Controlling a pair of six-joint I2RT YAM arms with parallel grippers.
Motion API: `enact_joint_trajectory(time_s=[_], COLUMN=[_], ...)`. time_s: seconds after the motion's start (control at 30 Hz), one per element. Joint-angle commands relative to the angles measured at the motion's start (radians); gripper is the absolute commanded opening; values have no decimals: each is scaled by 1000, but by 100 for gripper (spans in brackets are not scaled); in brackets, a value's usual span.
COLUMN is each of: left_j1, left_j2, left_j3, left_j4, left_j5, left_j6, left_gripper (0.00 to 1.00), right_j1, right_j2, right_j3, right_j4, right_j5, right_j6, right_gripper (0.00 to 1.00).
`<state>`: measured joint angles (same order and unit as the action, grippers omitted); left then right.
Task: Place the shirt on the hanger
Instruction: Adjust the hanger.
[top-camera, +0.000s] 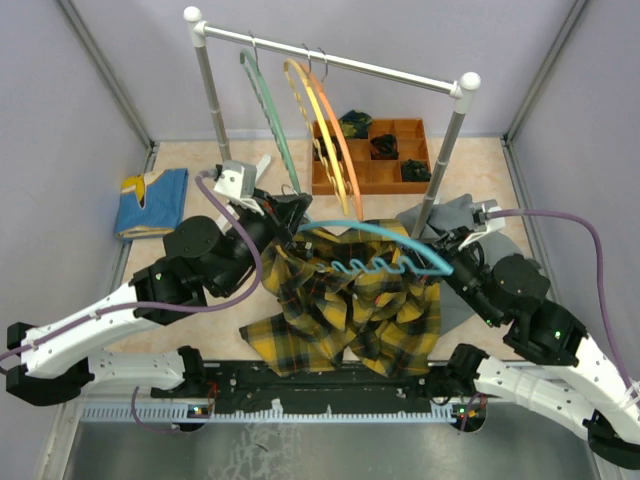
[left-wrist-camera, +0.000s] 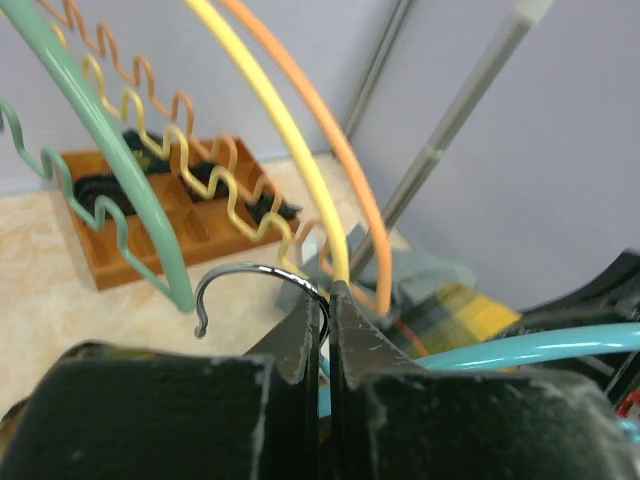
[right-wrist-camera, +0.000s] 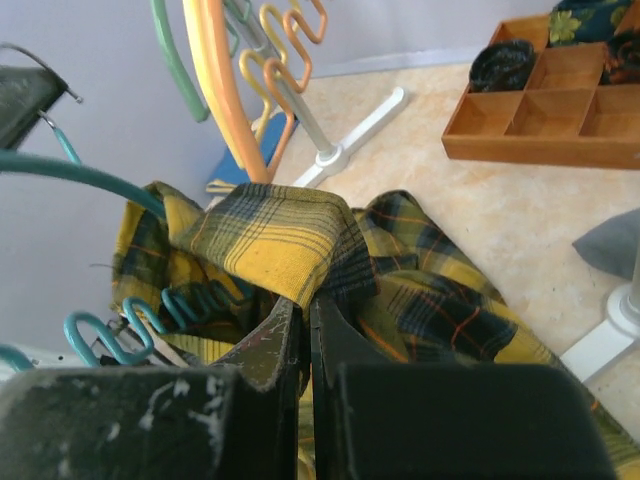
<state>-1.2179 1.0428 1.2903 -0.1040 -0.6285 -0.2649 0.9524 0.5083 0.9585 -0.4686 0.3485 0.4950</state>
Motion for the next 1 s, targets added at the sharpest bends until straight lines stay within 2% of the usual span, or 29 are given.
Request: enact_joint_trajectory(time_s=[0.0, 0.27, 0.47, 0.6, 0.73, 0.97], left_j1=[-6, -5, -7, -7, -8, -7], left_j2=[-36, -119, -104, -64, -6, 84], left_j3=[-95, -325, -437, -456, -456, -498], left_j4=[-80, -13, 98, 148, 160, 183], left_j5=[49, 13, -25, -70, -77, -44], left_j6=[18, -179, -317, -363, -380, -463], left_gripper=[0, 0, 0, 0, 0, 0], right_j1=[-4, -3, -4, -4, -4, -4], right_j2=[-63, -157, -180, -179, -158, -129], right_j3=[-23, -66, -138, -122, -19, 159], right_j4=[52, 62, 81, -15, -241, -508], right_j5=[57, 77, -85, -125, -15, 80], right_j6=[66, 91, 96, 78, 33, -17], right_gripper=[0, 0, 1, 12, 28, 42])
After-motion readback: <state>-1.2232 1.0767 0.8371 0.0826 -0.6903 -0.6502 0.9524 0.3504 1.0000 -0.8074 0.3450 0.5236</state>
